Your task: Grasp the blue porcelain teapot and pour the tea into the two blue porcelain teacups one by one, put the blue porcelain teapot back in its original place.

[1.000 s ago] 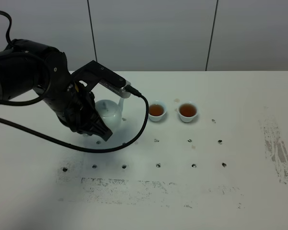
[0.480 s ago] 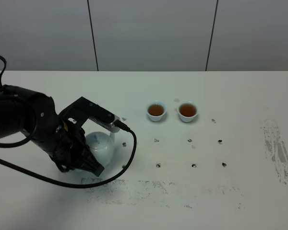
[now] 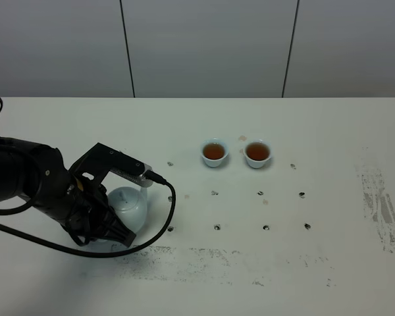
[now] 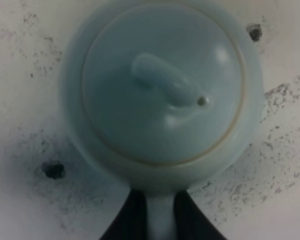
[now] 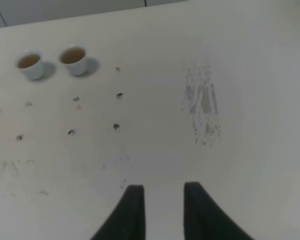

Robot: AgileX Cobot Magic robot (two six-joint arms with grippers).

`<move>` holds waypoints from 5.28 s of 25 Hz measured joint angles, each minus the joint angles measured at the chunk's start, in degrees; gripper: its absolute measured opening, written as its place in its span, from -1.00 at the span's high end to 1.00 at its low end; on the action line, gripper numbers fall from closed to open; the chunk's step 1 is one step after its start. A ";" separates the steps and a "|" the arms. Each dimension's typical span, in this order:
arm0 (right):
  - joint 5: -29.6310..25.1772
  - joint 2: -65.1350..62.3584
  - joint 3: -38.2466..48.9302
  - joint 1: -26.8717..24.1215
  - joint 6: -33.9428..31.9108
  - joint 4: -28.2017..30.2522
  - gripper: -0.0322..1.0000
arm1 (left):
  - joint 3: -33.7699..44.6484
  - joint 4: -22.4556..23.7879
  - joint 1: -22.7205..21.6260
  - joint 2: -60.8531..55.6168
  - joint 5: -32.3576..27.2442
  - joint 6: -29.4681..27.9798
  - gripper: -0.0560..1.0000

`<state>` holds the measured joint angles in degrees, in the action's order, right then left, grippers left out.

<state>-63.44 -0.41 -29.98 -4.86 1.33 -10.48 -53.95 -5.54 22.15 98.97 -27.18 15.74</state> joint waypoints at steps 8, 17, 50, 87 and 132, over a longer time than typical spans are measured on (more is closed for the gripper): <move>0.00 0.00 0.00 0.00 0.00 0.00 0.53 | 2.41 0.05 -0.29 0.63 5.14 0.00 0.66; 0.00 0.00 0.00 0.00 0.00 0.00 0.53 | 3.58 0.10 -0.29 2.21 9.38 0.00 0.66; 0.00 0.00 0.00 0.00 0.00 0.00 0.53 | 3.58 0.10 0.73 2.29 6.40 1.57 0.64; 0.00 0.00 0.00 0.00 0.00 0.00 0.53 | 3.58 -0.66 0.84 -16.70 -9.07 -1.64 0.25; 0.00 0.00 0.00 0.00 0.00 0.00 0.53 | 20.14 9.06 -20.46 -64.46 -36.32 -16.68 0.25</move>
<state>-63.44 -0.41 -29.98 -4.86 1.33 -10.48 -33.81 3.52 1.69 34.52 -63.50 -0.94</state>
